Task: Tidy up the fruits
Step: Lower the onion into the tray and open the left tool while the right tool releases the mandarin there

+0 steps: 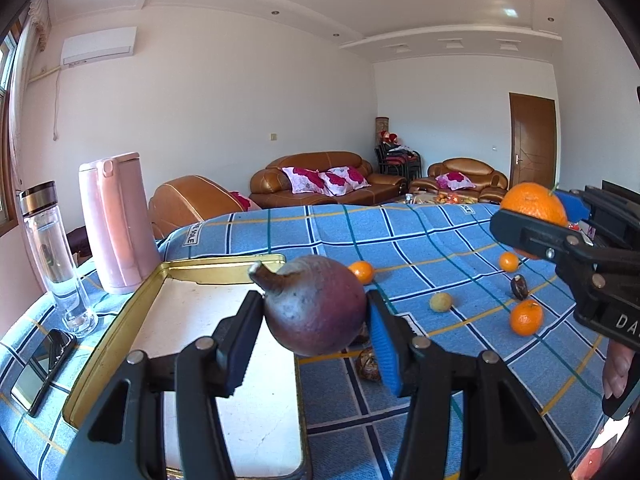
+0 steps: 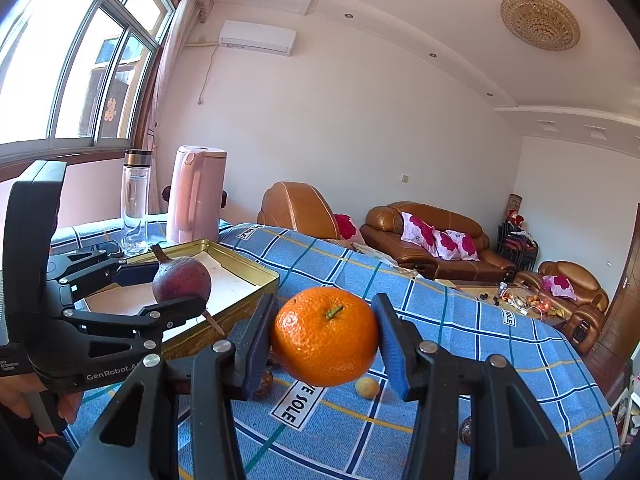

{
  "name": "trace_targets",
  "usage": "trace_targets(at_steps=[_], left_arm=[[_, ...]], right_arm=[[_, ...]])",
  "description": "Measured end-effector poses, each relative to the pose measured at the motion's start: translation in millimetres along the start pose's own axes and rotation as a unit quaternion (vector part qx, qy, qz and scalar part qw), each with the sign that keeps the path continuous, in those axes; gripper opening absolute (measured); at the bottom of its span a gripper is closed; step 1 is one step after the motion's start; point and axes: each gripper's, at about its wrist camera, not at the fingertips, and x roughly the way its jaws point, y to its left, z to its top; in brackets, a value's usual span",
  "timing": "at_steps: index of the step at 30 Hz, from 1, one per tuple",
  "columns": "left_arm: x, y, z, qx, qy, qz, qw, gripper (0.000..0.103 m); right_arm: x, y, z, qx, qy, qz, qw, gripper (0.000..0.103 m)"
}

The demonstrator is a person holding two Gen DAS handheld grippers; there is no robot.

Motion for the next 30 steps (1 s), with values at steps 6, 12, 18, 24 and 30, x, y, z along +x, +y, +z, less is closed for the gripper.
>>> trace_targets(at_steps=[6,12,18,24,30], left_arm=[[0.6,8.4,-2.6,-0.004,0.005,0.01,0.9999,0.054],[3.7,19.5,-5.9,-0.012,0.014,0.019,0.9997,0.054],[5.1,30.5,-9.1,-0.018,0.018,0.028,0.9993,0.054],[6.9,43.8,-12.1,-0.021,0.025,0.042,0.9986,0.054],[8.5,54.7,-15.0,-0.025,0.032,0.051,0.9979,0.054]], right_arm=[[5.7,9.6,3.9,-0.009,0.0,0.01,1.0,0.05],[10.8,19.3,7.3,-0.017,0.002,0.021,1.0,0.05],[18.6,29.8,12.0,-0.027,0.004,0.031,0.999,0.05],[27.9,42.4,16.8,-0.034,0.006,0.043,0.998,0.05],[39.1,54.9,21.1,-0.04,0.009,0.057,0.998,0.05]])
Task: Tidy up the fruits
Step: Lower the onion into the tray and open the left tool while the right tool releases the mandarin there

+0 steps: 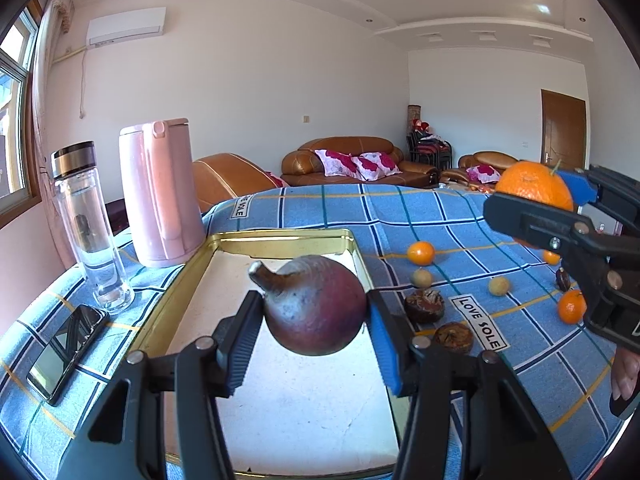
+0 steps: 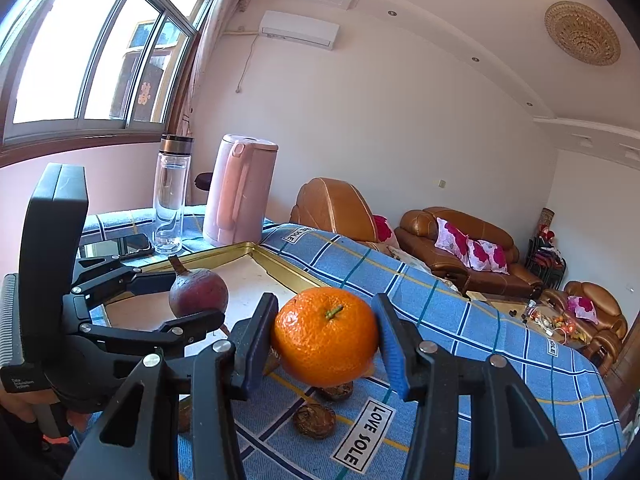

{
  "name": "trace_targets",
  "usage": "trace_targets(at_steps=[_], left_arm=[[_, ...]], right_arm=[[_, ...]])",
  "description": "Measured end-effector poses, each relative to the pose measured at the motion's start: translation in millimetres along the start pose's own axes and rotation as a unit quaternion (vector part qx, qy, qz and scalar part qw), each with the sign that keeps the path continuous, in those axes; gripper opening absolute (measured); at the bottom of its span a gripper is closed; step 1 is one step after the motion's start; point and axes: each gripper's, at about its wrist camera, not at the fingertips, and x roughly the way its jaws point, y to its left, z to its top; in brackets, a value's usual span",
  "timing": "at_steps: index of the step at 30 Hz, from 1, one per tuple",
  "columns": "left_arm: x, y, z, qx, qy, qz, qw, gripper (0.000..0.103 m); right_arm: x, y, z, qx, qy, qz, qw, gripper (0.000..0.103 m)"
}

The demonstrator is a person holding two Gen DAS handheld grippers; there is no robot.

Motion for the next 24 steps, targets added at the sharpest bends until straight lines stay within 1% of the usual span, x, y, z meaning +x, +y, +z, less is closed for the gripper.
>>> trace_targets(at_steps=[18,24], left_arm=[[12.2,26.0,-1.0,0.009,0.025,0.032,0.9991,0.054],[16.7,34.3,-0.8,0.014,0.035,0.047,0.9982,0.054]], right_arm=[[37.9,20.8,12.2,0.002,0.018,0.044,0.999,0.05],[54.6,23.1,11.8,0.022,0.027,0.065,0.997,0.05]])
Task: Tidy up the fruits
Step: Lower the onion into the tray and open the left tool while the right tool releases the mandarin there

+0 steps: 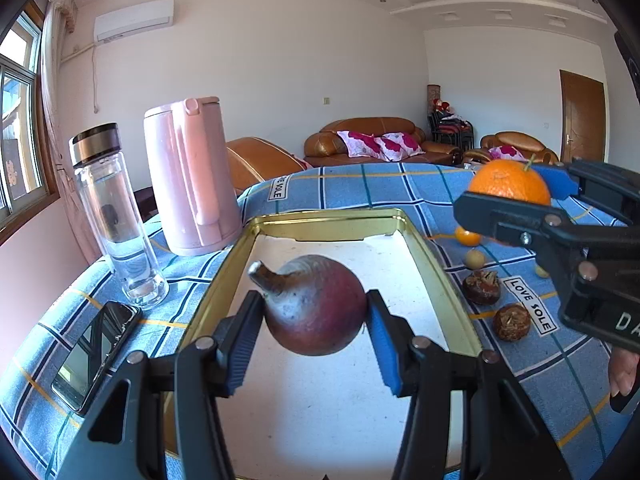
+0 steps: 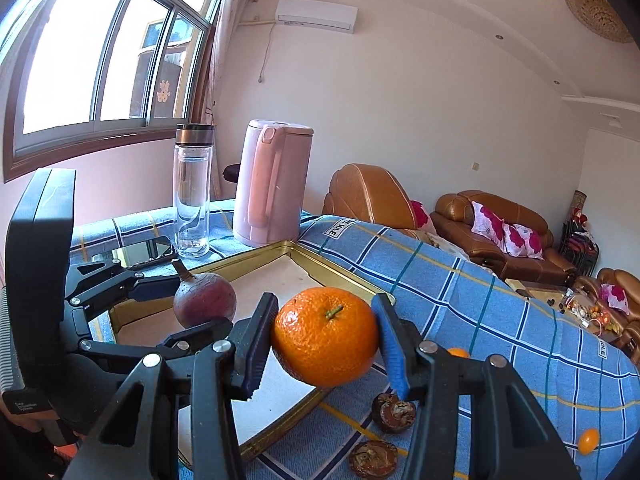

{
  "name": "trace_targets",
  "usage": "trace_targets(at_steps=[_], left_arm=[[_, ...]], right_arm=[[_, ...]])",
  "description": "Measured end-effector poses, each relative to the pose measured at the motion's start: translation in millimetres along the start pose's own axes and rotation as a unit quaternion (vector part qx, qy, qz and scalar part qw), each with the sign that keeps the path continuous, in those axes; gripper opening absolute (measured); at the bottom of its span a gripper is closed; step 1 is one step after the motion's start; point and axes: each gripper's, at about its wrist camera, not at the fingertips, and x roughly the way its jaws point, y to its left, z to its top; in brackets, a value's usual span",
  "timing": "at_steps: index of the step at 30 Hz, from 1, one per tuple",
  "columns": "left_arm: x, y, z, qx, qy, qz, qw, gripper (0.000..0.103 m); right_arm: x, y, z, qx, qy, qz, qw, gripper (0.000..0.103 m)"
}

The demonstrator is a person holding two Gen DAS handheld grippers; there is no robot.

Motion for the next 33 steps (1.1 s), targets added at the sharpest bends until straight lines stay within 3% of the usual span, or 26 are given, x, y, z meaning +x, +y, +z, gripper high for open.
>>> trace_targets(at_steps=[16,24,33], left_arm=[[22.0,30.6,-2.2,0.021,0.031,0.053,0.9979,0.054],[34.1,45.9,-3.8,0.032,0.052,0.072,0.9956,0.054],[40.5,36.4,-4.1,0.063,0.063,0.079,0.9928,0.054]], right_arm=[[48.2,17.4,-10.8,0.022,0.045,0.044,0.998,0.05],[67.9,37.2,-14.7,0.005,0.067,0.042,0.997,0.051],[78.4,37.5,-20.7,0.006,0.09,0.043,0.995,0.051]])
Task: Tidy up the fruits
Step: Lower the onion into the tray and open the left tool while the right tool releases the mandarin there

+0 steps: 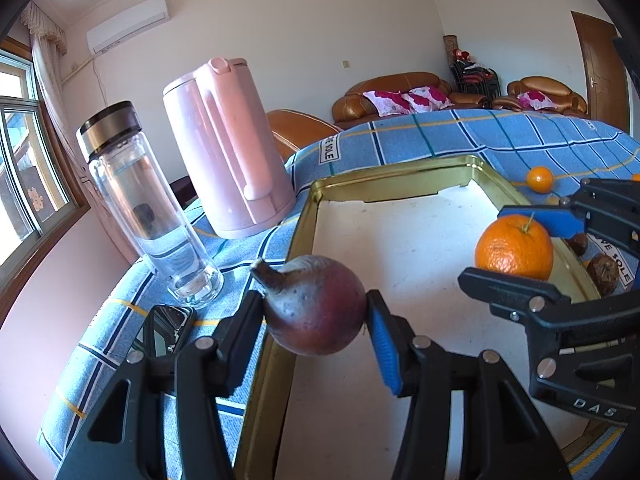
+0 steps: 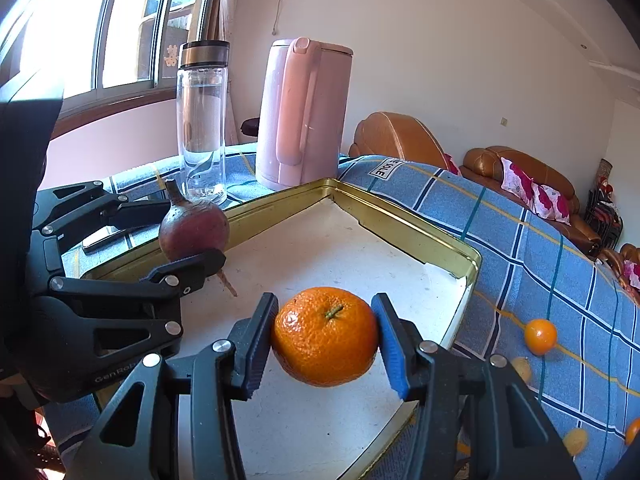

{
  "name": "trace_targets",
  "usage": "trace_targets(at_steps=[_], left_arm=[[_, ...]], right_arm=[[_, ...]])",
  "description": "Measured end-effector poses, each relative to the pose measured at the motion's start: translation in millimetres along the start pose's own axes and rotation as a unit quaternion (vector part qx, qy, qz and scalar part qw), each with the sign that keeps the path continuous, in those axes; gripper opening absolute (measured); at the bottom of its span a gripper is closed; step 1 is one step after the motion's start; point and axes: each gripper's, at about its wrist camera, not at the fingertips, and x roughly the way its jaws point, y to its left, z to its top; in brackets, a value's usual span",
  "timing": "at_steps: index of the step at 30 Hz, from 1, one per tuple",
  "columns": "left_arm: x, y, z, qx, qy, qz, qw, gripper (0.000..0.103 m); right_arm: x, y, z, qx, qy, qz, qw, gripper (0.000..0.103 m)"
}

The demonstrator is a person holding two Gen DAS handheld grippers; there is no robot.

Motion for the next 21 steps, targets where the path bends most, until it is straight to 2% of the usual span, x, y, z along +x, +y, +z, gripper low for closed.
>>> trace_targets(at_steps=[7,9,10,12,17,21], left_arm=[[-6.1,-4.7,1.0,0.005,-0.014,0.012,0.9998,0.055],[-7.4,-5.0,0.7,0.004,-0.016,0.013,0.9998,0.055],[-8.7,-4.3,0.5,0.001,-0.018,0.013,0.9998,0.057],[-13.3,-2.9,-0.2,-0.01,-0.026,0.015,0.9995,0.068],[-26.0,-7.7,-0.8,-0.023,-0.048,0.001,0.9986,0.07],[-29.9,-15.5,-0.9,-0.02,-0.053,0.008,0.9984,0.085]], right_arm=[[0.7,0.9,-0.8,0.001,0.006,0.001,1.0,0.051],[-1.9,-0.6,-0.8,0.005,0.001,-0.001,1.0,0.055],[-3.8,-2.1,-1.3,0.009,-0.003,-0.003,1.0,0.06],[-9.1,-6.3,-2.7,0.02,-0.014,-0.001,1.0,0.067],[-24.3,-16.6,-10.4,0.036,-0.028,-0.013,0.999,0.068],[-46.9,-27.7,-22.9,0.038,-0.042,-0.033,0.998,0.068]])
